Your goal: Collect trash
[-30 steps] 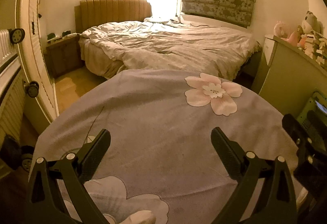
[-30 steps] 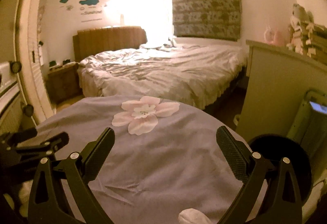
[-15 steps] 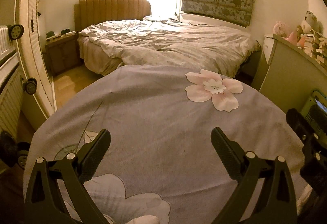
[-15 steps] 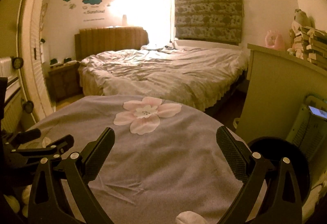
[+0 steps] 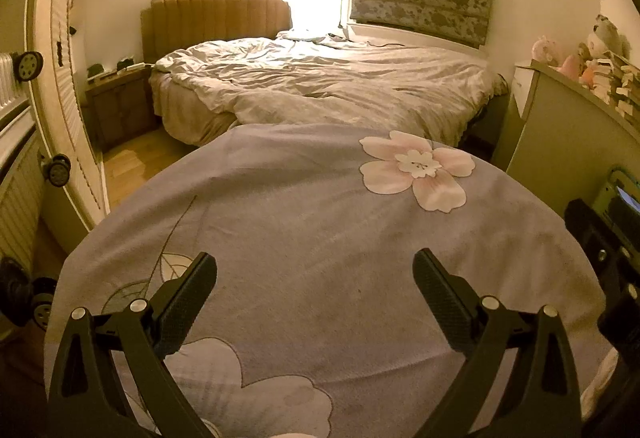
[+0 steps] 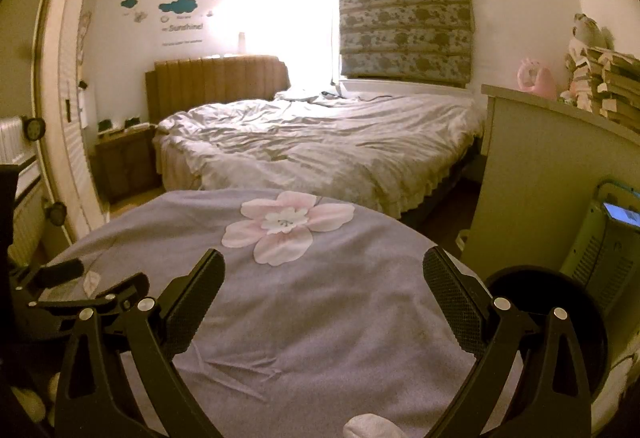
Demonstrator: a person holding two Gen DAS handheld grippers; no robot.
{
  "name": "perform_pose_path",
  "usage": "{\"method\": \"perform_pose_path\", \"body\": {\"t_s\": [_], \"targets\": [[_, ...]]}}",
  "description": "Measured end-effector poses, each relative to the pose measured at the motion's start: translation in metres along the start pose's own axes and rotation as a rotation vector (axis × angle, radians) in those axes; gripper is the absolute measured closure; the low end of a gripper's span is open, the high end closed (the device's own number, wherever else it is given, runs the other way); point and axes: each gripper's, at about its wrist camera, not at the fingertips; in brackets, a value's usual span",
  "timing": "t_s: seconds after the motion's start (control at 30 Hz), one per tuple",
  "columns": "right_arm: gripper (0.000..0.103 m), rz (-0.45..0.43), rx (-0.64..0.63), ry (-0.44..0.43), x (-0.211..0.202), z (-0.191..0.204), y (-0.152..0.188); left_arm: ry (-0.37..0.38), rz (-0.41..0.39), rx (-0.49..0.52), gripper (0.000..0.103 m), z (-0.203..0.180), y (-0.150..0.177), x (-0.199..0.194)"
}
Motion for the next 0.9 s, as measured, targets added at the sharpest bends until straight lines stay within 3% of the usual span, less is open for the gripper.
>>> {"method": "perform_pose_path", "body": {"t_s": [0.9], "targets": [[0.005, 0.0, 0.004, 0.001, -0.0001, 0.0017, 0.0011, -0.001, -0.003, 0.006, 0.006, -0.0021, 0.0003, 0.001]]}}
Point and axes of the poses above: each gripper's, at about its wrist camera, not at the fingertips, and x roughly the way its jaws point, z to its left, y to its underside, and after that the axes turned 3 degrees about -z, right-handed
